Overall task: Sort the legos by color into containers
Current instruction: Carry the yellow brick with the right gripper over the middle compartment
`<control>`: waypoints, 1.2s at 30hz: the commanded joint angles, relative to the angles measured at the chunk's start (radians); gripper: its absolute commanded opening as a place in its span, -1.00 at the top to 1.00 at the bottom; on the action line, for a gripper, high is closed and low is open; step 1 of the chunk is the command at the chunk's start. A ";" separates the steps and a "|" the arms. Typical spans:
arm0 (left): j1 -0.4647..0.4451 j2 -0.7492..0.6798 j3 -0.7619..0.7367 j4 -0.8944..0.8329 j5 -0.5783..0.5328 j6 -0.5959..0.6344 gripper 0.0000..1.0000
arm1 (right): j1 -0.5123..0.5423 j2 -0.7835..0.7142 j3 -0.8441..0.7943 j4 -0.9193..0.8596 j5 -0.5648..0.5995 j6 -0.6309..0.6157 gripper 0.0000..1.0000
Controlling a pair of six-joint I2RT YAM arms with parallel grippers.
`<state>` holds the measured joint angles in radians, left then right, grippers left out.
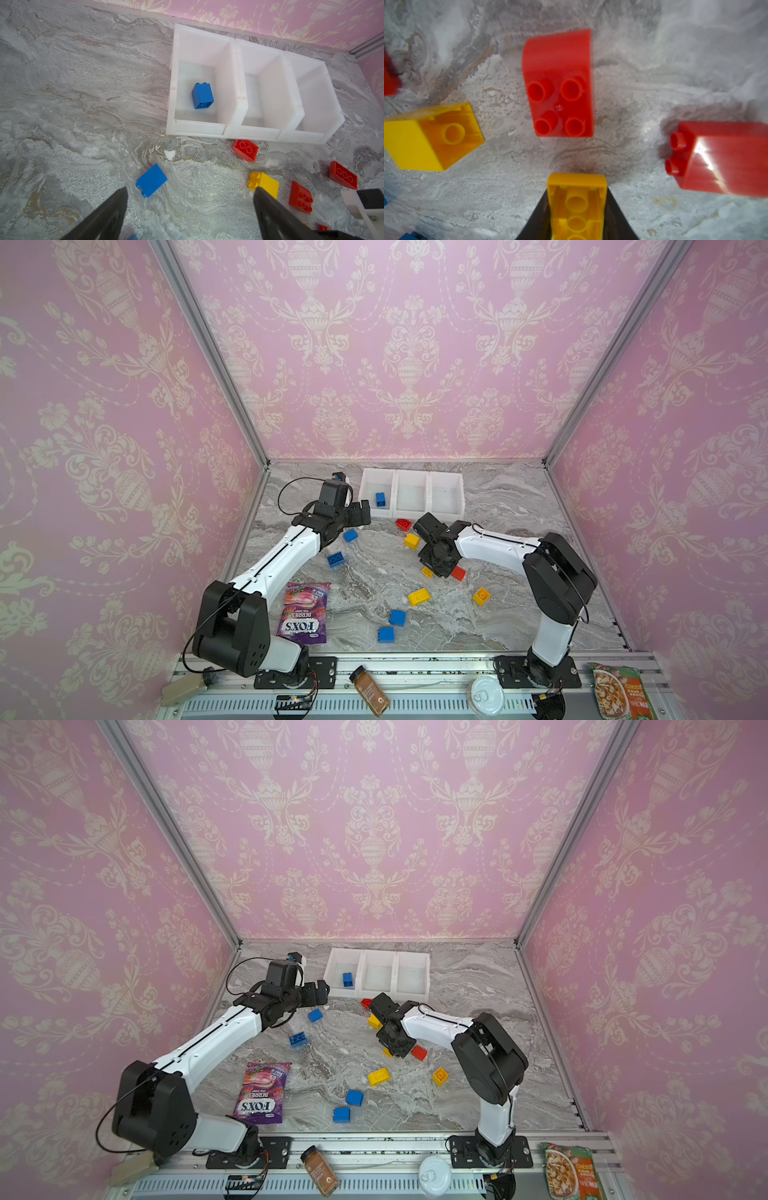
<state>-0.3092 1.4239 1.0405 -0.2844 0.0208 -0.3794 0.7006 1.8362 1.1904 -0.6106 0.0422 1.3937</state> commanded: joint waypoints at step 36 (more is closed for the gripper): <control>0.023 -0.051 -0.209 0.093 0.100 -0.063 -0.99 | -0.146 0.417 0.956 -0.228 0.087 -0.837 0.37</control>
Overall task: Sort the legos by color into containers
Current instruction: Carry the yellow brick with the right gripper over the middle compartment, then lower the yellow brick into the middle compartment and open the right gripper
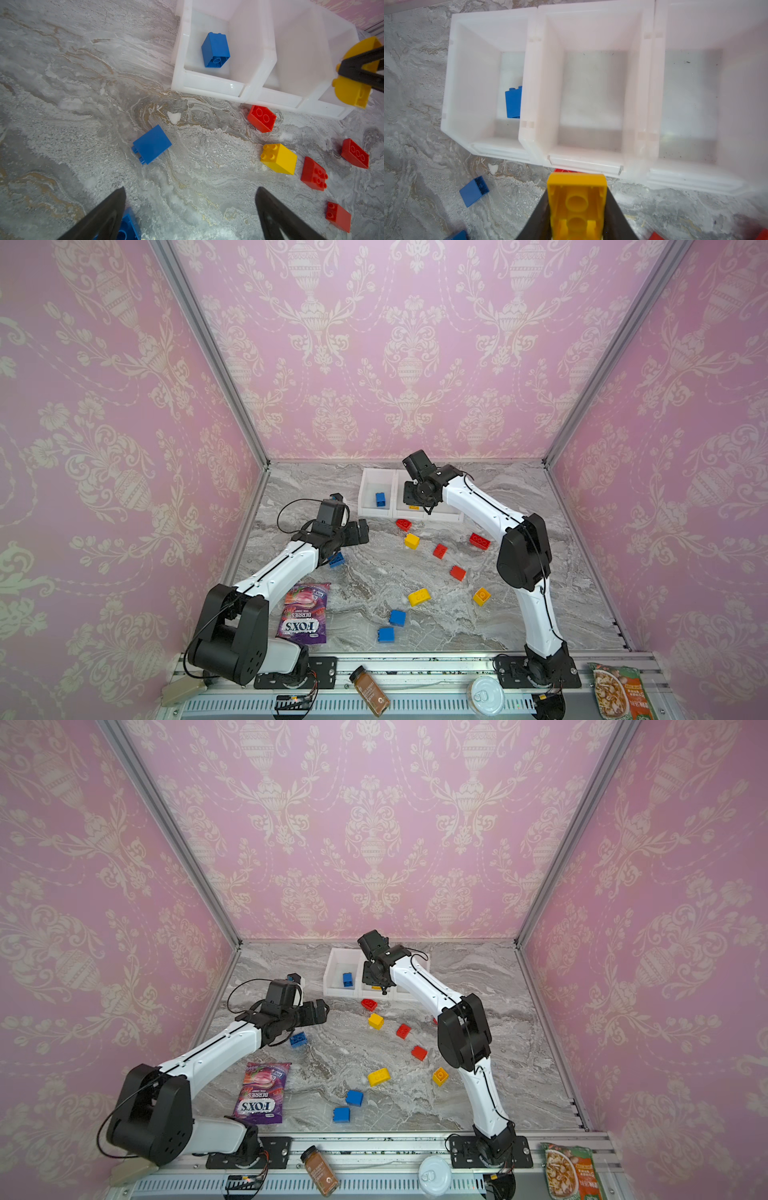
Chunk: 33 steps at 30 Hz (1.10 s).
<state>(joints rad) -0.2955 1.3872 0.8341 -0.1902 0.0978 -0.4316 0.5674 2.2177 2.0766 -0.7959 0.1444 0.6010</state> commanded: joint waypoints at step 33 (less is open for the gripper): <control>0.010 -0.010 0.032 -0.046 -0.004 0.004 -0.99 | -0.069 0.258 0.256 -0.049 -0.043 -0.037 -0.06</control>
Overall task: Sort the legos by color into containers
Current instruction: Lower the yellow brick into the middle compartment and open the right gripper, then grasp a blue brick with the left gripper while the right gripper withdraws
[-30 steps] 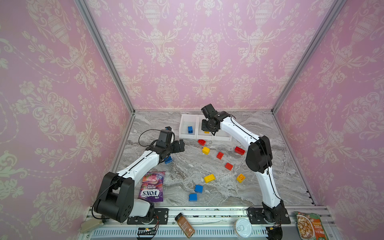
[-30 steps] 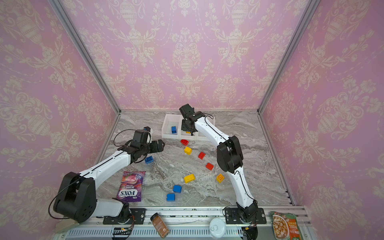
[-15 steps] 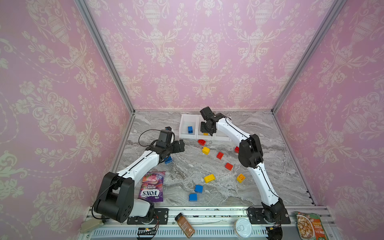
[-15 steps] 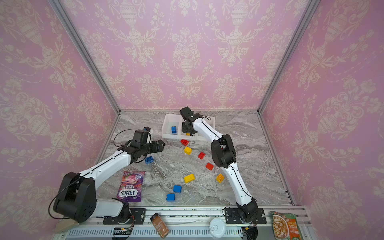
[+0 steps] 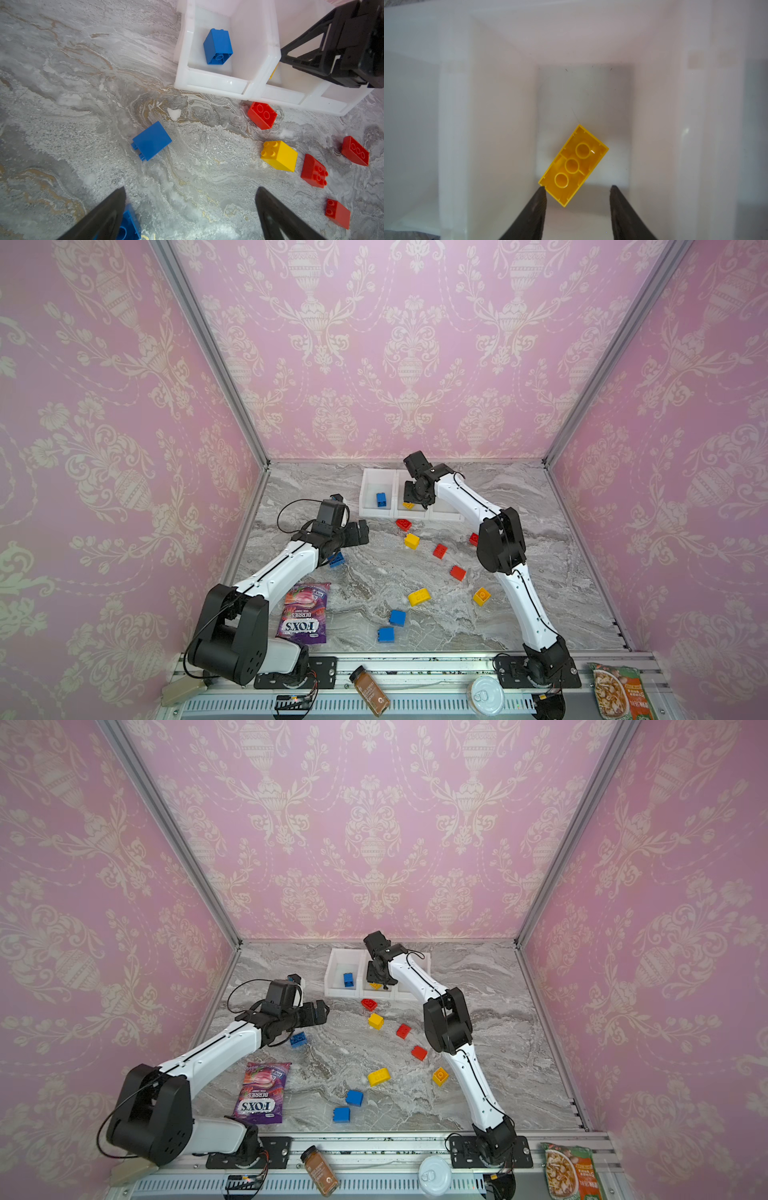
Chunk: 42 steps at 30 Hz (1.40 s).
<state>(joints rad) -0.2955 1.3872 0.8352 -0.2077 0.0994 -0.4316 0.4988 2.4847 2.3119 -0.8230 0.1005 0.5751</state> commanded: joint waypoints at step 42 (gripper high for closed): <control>0.014 0.407 0.485 -0.439 -0.118 -0.260 -0.63 | 0.093 -0.937 -0.945 0.240 -0.199 0.017 -0.97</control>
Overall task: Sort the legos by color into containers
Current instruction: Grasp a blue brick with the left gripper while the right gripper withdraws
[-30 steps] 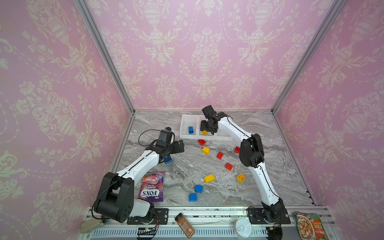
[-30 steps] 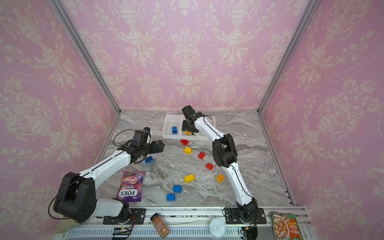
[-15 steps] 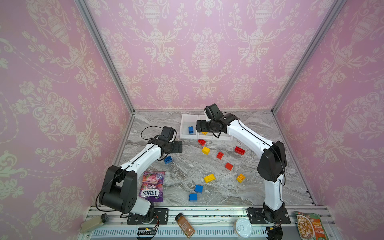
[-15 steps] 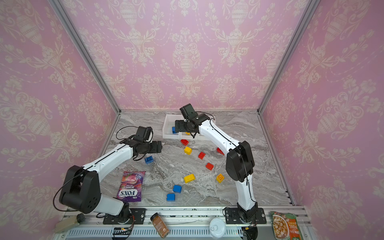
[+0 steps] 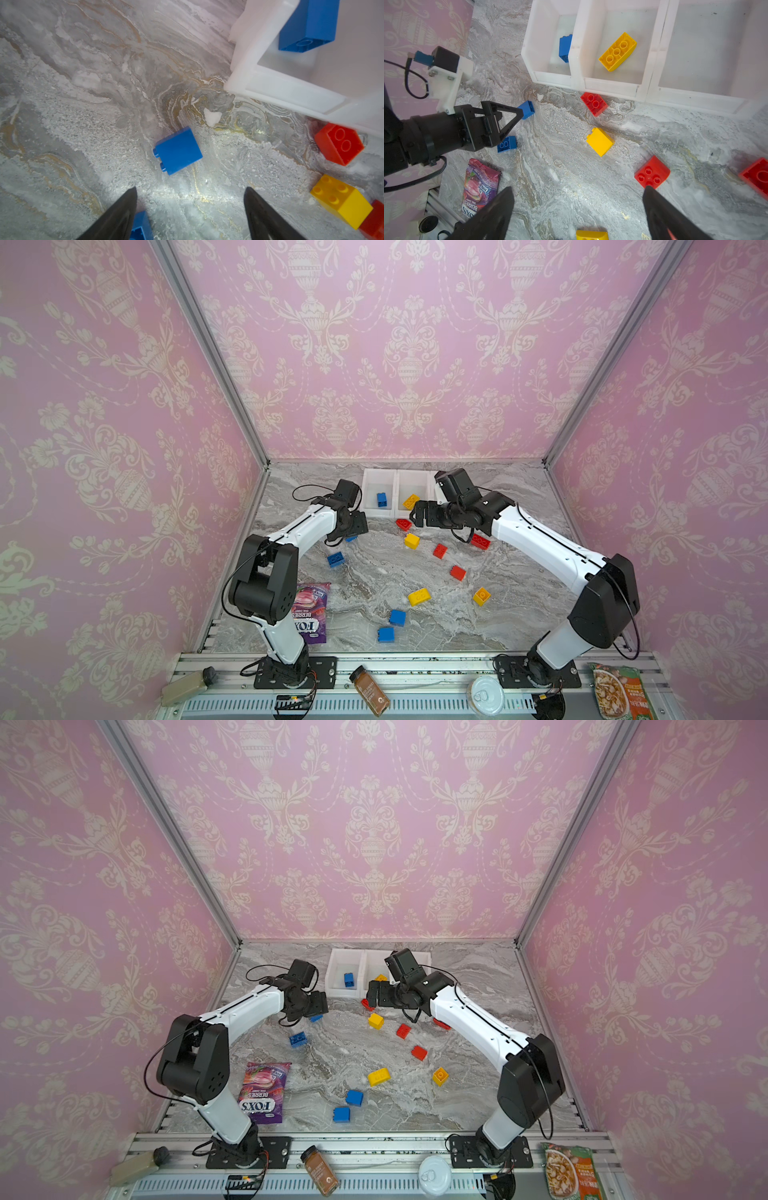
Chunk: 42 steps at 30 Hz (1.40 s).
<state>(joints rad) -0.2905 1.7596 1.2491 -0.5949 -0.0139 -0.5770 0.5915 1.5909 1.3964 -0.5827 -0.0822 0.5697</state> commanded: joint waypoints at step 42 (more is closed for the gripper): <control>0.053 0.327 0.272 -0.242 0.042 -0.231 -0.35 | -0.024 -0.204 -0.170 0.012 -0.028 0.084 -1.00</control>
<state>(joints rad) -0.2447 2.0720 1.5444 -0.8528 0.0044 -0.7780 0.5755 1.4216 1.2442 -0.5800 -0.1089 0.6334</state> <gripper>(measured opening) 0.686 0.998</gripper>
